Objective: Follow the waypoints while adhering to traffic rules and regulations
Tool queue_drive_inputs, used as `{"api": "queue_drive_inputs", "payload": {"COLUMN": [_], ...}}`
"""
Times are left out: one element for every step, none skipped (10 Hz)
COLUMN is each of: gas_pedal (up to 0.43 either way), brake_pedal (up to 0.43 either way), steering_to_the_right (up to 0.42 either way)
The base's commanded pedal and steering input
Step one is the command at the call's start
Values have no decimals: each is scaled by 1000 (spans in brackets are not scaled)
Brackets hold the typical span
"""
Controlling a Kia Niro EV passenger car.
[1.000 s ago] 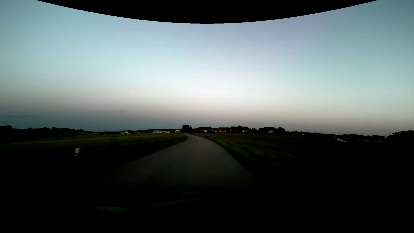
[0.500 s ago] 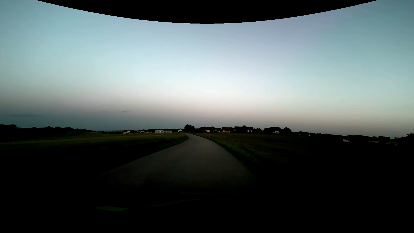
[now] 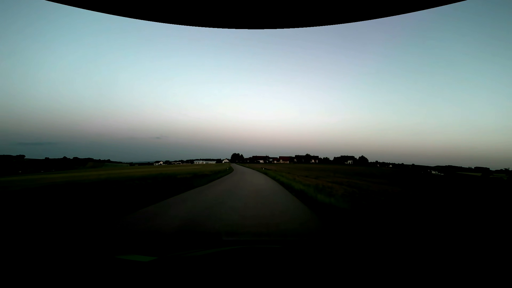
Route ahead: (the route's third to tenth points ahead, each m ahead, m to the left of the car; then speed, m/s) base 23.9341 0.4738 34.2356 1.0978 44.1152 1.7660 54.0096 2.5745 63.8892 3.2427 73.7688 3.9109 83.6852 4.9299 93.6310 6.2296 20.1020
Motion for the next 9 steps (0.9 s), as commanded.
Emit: {"api": "queue_drive_inputs", "payload": {"gas_pedal": [169,169,169,169,169,169,169,169,169], "brake_pedal": [0,0,0,0,0,0,0,0,0], "steering_to_the_right": [-8,-8,-8,-6,-5,-5,-5,-5,-5]}}
